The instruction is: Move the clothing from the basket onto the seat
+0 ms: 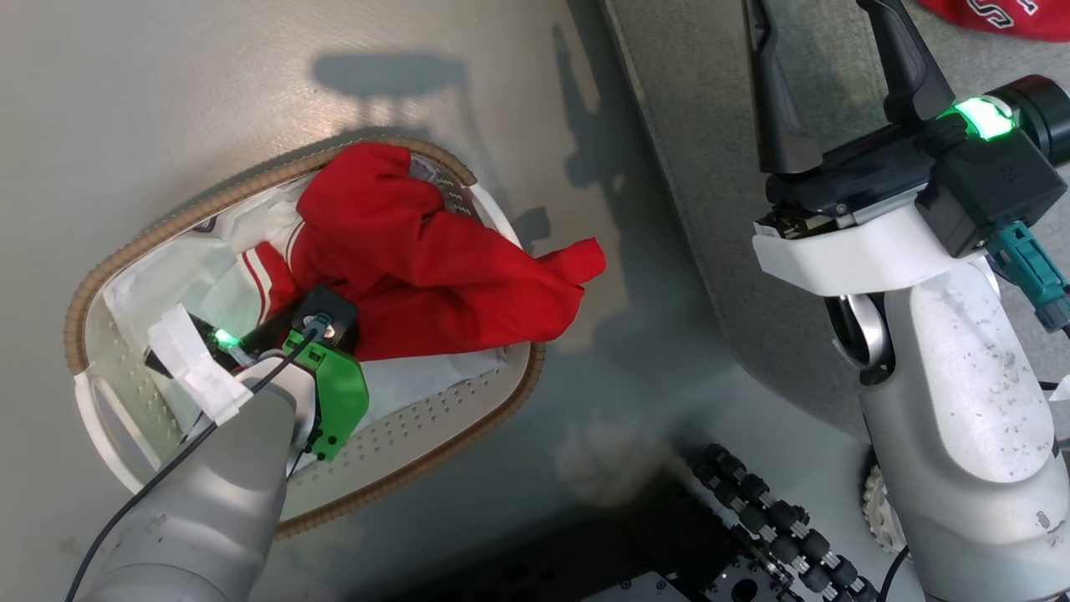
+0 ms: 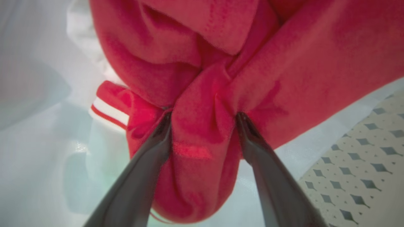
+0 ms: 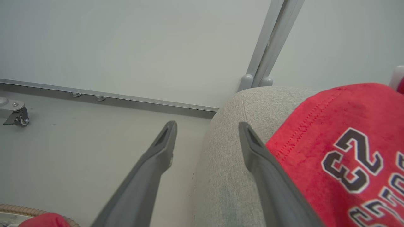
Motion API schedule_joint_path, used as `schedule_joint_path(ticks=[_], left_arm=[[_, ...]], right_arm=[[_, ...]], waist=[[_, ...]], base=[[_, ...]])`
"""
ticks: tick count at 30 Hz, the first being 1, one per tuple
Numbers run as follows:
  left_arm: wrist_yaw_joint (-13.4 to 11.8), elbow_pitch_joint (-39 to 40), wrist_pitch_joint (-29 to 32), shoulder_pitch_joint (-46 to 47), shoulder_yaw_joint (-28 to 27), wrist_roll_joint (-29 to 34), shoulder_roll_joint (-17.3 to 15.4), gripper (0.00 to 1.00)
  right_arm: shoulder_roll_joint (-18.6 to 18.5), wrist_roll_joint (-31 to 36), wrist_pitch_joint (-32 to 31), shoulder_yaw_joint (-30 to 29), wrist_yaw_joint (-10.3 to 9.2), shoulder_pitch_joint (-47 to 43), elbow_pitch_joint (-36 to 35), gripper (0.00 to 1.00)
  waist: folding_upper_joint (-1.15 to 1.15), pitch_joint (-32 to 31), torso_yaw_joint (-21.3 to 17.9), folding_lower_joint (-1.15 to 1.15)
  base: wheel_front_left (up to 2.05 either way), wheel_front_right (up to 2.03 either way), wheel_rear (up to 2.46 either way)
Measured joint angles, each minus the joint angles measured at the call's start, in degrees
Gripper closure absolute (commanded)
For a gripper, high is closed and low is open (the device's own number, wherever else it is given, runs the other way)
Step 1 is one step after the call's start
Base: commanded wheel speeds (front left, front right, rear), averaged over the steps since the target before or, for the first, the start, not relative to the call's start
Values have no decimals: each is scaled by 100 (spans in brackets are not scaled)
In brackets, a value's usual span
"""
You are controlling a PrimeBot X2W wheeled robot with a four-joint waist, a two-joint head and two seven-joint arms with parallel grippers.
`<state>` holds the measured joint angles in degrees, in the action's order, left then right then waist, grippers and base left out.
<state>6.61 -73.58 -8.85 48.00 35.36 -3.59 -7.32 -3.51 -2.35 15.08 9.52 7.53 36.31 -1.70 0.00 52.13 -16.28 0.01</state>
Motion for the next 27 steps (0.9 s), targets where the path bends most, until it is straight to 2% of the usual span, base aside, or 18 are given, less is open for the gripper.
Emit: schedule_joint_path(ticks=[1, 13, 27], left_arm=[[3, -5, -31, -1, 15, -7, 14, 100], [35, 240, -592, -544, -29, -367, 307, 100], [-56, 2716, -626, -2056, -572, -661, 357, 100]], right_arm=[[2, 5, 0, 3, 0, 0, 14, 0], [-20, 32, 0, 107, 0, -206, 564, 0], [-126, -10, 0, 357, 0, -968, 1314, 0]], waist=[[0, -15, 17, 0], [0, -706, 174, -1], [0, -2176, 605, -1]], base=[[0, 0, 0], [0, 0, 0], [0, 0, 0]])
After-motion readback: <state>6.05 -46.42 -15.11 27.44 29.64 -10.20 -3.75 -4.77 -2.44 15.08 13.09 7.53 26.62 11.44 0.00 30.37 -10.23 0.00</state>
